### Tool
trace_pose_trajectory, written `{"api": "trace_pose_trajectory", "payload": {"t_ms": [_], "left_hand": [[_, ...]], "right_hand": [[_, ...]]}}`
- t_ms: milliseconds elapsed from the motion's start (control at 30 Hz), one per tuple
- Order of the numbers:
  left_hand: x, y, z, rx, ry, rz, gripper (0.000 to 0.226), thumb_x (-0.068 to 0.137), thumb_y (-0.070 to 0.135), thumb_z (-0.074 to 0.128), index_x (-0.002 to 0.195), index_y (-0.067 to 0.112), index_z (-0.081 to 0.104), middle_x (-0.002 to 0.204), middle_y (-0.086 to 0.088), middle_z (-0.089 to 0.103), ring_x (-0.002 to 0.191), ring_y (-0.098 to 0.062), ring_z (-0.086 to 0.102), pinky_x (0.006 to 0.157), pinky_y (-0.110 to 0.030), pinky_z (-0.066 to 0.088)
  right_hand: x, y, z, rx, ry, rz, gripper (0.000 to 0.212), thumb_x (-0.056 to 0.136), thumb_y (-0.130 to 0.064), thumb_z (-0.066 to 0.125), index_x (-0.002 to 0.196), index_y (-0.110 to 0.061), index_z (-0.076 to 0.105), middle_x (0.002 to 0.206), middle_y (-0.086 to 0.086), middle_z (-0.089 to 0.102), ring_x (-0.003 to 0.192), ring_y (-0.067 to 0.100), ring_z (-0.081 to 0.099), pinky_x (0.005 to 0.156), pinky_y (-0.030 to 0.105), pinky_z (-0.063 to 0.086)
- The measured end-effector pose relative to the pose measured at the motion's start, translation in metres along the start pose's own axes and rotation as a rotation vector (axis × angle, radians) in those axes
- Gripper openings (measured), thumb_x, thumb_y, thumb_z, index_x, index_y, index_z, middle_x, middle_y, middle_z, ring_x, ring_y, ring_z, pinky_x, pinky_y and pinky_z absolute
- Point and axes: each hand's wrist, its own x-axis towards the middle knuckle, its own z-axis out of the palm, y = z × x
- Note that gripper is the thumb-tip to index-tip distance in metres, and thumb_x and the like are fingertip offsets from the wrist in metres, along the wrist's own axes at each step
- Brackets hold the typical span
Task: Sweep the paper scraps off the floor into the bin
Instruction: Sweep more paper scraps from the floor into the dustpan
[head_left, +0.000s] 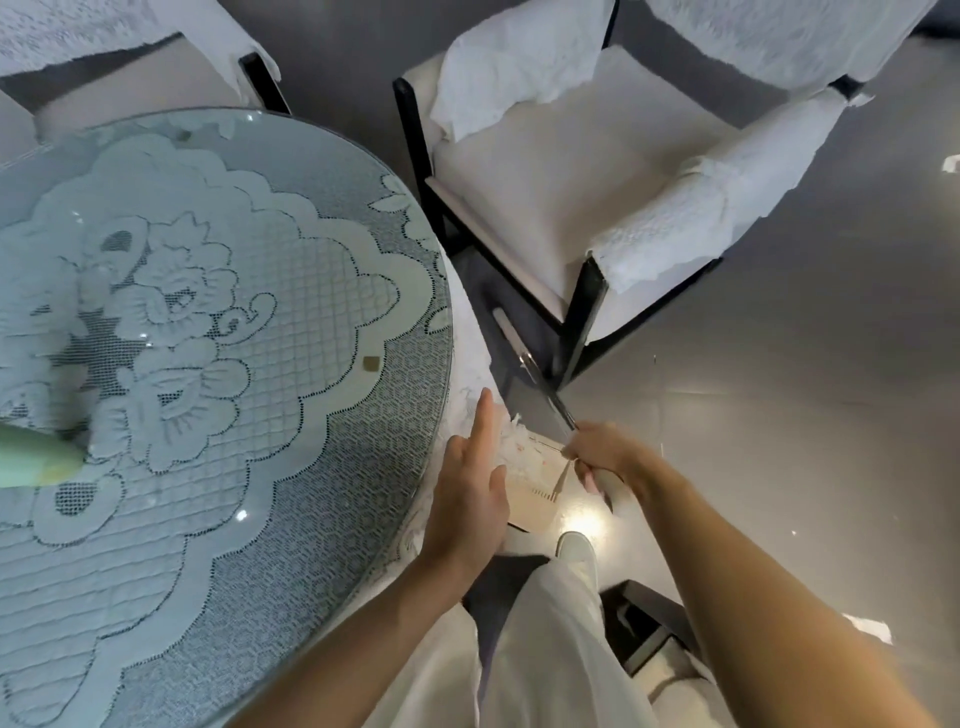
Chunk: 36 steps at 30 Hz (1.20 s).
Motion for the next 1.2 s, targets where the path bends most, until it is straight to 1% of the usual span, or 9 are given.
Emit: {"api": "trace_pose_trajectory", "payload": {"t_ms": [167, 333, 433, 600, 700, 833, 933, 1067, 1200], "left_hand": [[0.0, 0.013, 0.004, 0.0, -0.001, -0.062, 0.075, 0.088, 0.005, 0.044, 0.152, 0.027, 0.011, 0.121, -0.013, 0.054, 0.091, -0.008, 0.039, 0.073, -0.009, 0.029], [0.005, 0.036, 0.01, 0.027, 0.071, -0.14, 0.077, 0.09, -0.002, 0.051, 0.152, 0.024, 0.013, 0.101, -0.014, 0.053, 0.084, -0.012, 0.043, 0.066, -0.013, 0.03], [0.006, 0.043, 0.011, 0.052, 0.144, -0.144, 0.077, 0.091, 0.0, 0.055, 0.151, 0.022, 0.012, 0.114, -0.022, 0.056, 0.094, -0.024, 0.052, 0.077, -0.025, 0.037], [0.008, 0.047, 0.014, 0.016, 0.209, -0.178, 0.077, 0.092, 0.001, 0.055, 0.151, 0.023, 0.011, 0.134, -0.02, 0.052, 0.112, -0.032, 0.054, 0.089, -0.029, 0.042], [0.009, 0.048, 0.021, -0.068, 0.217, -0.172, 0.082, 0.091, -0.003, 0.053, 0.15, 0.03, 0.007, 0.143, -0.013, 0.046, 0.123, -0.035, 0.05, 0.097, -0.047, 0.047], [0.012, 0.061, 0.034, -0.107, 0.276, -0.202, 0.092, 0.087, -0.013, 0.053, 0.15, 0.034, 0.006, 0.145, 0.011, 0.034, 0.13, -0.026, 0.047, 0.101, -0.049, 0.045], [0.016, 0.068, 0.046, -0.032, 0.337, -0.178, 0.087, 0.088, -0.004, 0.051, 0.146, 0.044, 0.008, 0.152, 0.0, 0.032, 0.126, -0.031, 0.052, 0.096, -0.051, 0.048], [0.023, 0.098, 0.084, 0.036, 0.501, -0.413, 0.073, 0.089, -0.004, 0.051, 0.151, 0.021, 0.022, 0.143, 0.026, 0.025, 0.126, -0.024, 0.05, 0.104, -0.036, 0.042], [0.019, 0.145, 0.133, -0.011, 0.662, -0.635, 0.077, 0.086, -0.01, 0.048, 0.151, 0.021, 0.021, 0.139, 0.02, 0.036, 0.128, -0.021, 0.044, 0.101, -0.018, 0.031]], "right_hand": [[-0.034, 0.004, -0.047, -0.049, -0.072, -0.008, 0.013, 0.094, -0.016, 0.054, 0.095, -0.005, 0.061, 0.067, 0.006, 0.054, 0.063, 0.018, 0.05, 0.064, 0.032, 0.043], [-0.048, 0.01, -0.089, 0.037, -0.097, -0.002, 0.012, 0.092, -0.005, 0.053, 0.081, -0.011, 0.054, 0.064, 0.007, 0.052, 0.044, 0.011, 0.05, 0.044, 0.024, 0.043], [-0.043, 0.012, -0.102, 0.098, -0.11, 0.02, 0.024, 0.089, 0.003, 0.05, 0.075, -0.016, 0.046, 0.063, 0.004, 0.045, 0.028, 0.004, 0.043, 0.031, 0.015, 0.034], [-0.042, -0.007, -0.112, -0.127, -0.144, 0.003, 0.012, 0.095, -0.007, 0.051, 0.101, -0.001, 0.059, 0.058, 0.008, 0.051, 0.048, 0.014, 0.046, 0.052, 0.026, 0.042], [-0.041, -0.015, -0.114, -0.142, -0.173, 0.016, 0.011, 0.096, -0.007, 0.051, 0.103, -0.004, 0.06, 0.06, 0.008, 0.051, 0.049, 0.013, 0.047, 0.05, 0.023, 0.042], [-0.028, -0.024, -0.121, -0.249, -0.201, -0.019, 0.017, 0.097, -0.008, 0.05, 0.108, -0.001, 0.06, 0.059, 0.008, 0.051, 0.049, 0.013, 0.046, 0.052, 0.025, 0.042], [-0.008, -0.028, -0.139, -0.308, -0.206, -0.077, 0.025, 0.093, -0.004, 0.051, 0.116, 0.002, 0.059, 0.061, 0.009, 0.051, 0.048, 0.014, 0.046, 0.051, 0.025, 0.042], [0.028, -0.023, -0.176, -0.437, -0.273, -0.186, 0.038, 0.089, 0.003, 0.042, 0.125, 0.007, 0.054, 0.052, 0.005, 0.044, 0.044, 0.015, 0.041, 0.043, 0.024, 0.036], [0.058, -0.015, -0.232, -0.545, -0.384, -0.265, 0.019, 0.089, 0.006, 0.05, 0.105, -0.004, 0.053, 0.057, 0.004, 0.044, 0.04, 0.009, 0.043, 0.034, 0.019, 0.034]]}}
